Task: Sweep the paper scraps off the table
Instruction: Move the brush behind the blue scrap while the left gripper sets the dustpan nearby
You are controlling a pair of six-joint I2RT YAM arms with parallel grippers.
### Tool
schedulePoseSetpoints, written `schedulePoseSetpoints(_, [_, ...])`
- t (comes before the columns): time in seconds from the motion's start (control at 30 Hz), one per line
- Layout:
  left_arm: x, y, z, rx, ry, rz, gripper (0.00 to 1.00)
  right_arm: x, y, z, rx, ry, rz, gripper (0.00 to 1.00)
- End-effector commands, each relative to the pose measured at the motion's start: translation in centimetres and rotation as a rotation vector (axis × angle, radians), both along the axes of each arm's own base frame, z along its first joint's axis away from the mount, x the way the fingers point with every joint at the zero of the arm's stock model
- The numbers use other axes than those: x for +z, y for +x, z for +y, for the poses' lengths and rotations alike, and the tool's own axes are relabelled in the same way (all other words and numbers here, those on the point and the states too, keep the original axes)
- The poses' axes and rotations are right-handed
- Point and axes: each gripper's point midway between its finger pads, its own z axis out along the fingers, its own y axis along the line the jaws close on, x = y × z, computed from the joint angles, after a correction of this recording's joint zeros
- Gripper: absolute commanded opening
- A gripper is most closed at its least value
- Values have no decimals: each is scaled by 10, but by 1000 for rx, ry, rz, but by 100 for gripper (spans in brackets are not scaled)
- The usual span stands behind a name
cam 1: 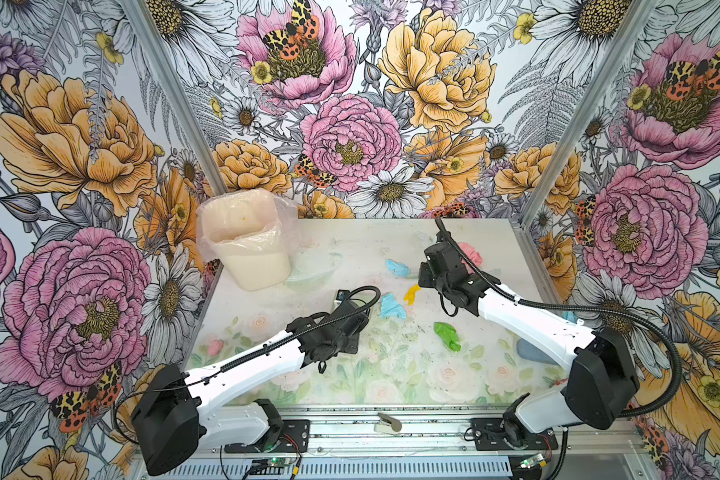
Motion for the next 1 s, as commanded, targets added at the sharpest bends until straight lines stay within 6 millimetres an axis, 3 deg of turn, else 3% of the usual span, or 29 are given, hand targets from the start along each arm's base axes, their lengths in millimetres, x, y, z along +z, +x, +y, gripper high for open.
schedulePoseSetpoints(0.0, [1,-6,7,31,-29,-6,0,1,-1,3,-1,3,20,0])
schedulePoseSetpoints(0.37, [-26,-20,17,59,-21,41,0,-18,-36,14,144,-59,111,0])
schedulePoseSetpoints(0.7, [-40,-22,9,-5,44,63,0,-34,-72,40,369,-47,247,0])
schedulePoseSetpoints(0.97, [-42,-22,13,-16,69,49,0,-60,-67,54,404,-117,301,0])
